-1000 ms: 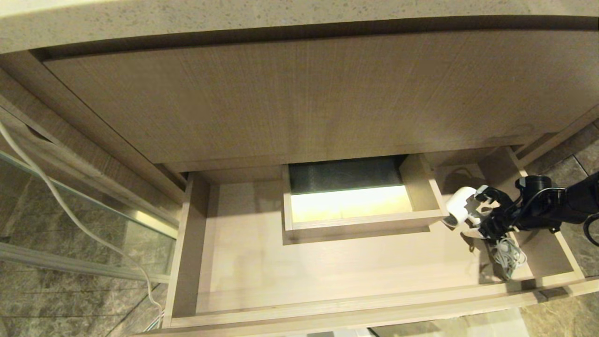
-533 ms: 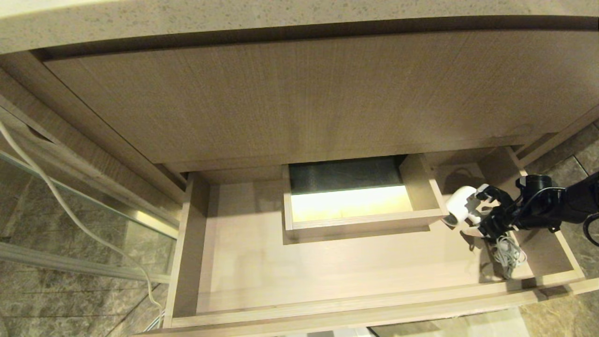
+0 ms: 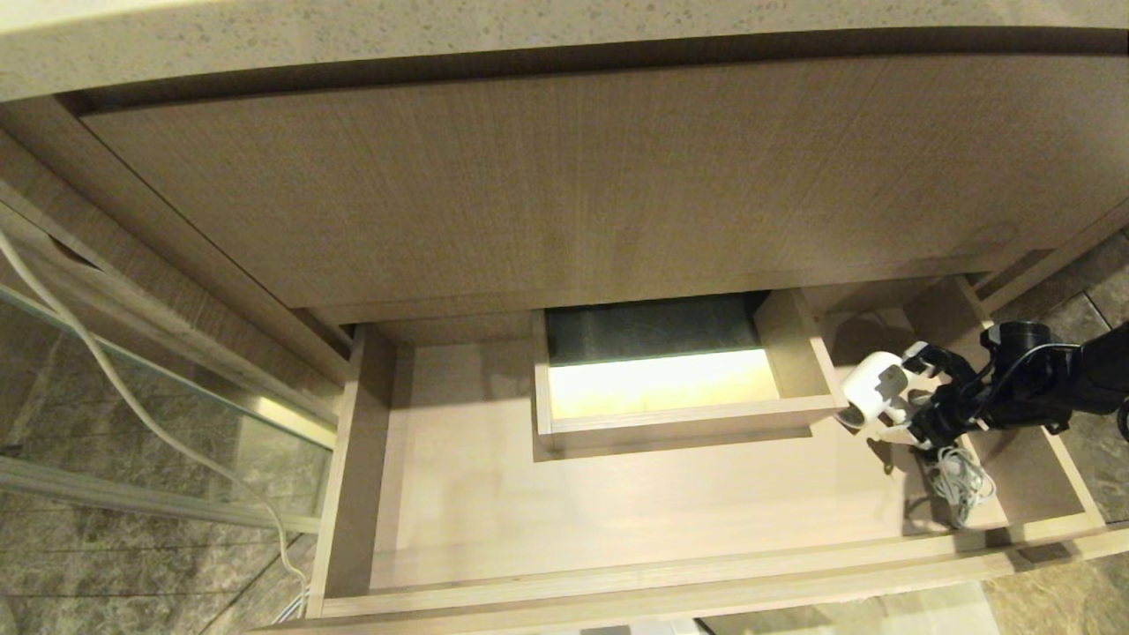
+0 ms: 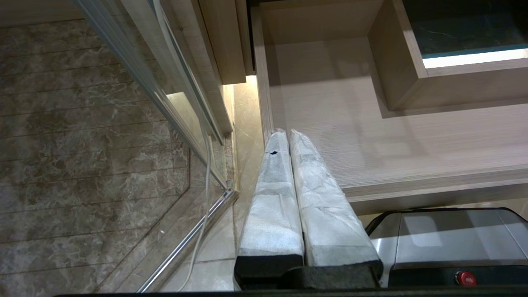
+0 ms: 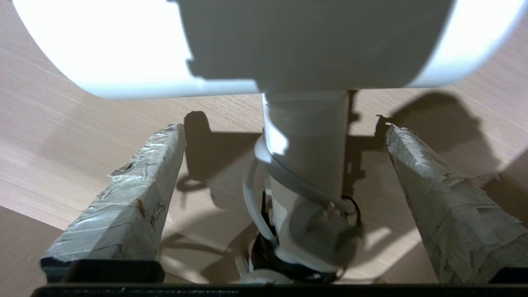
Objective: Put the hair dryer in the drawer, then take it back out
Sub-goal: Take the hairdryer out
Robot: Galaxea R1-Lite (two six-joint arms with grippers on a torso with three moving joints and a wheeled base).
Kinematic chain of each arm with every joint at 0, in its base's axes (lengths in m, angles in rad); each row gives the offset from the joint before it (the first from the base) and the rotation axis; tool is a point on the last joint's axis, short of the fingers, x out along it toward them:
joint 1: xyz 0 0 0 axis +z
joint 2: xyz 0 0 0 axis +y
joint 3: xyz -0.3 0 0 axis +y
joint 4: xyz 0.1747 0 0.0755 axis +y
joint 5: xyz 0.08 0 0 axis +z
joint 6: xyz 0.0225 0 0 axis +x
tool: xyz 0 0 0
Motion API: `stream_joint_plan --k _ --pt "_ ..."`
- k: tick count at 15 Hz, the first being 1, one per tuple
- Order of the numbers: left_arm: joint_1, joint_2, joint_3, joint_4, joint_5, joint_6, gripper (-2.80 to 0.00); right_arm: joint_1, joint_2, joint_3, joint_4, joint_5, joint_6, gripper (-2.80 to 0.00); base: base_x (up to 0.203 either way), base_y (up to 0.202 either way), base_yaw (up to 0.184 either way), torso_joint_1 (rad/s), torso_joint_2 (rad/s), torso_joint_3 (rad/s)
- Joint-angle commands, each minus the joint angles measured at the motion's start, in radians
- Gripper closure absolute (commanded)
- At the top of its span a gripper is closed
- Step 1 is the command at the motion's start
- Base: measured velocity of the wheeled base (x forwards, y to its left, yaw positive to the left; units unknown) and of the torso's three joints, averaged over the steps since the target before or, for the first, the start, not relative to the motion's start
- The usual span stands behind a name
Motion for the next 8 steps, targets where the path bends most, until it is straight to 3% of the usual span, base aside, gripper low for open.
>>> stream_joint_plan --k 1,8 --pt "0.0 0.0 0.0 0.0 0.0 0.0 0.0 -0.001 -0.016 0.005 -0.002 0.004 -0.014 -2.8 0.0 0.0 0.0 0.0 0.0 0.0" --pt "0.0 0.0 0.0 0.0 0.0 0.0 0.0 0.001 0.017 -0.001 0.023 0.0 -0.017 -2.8 0.0 0.0 0.0 0.0 0.0 0.0"
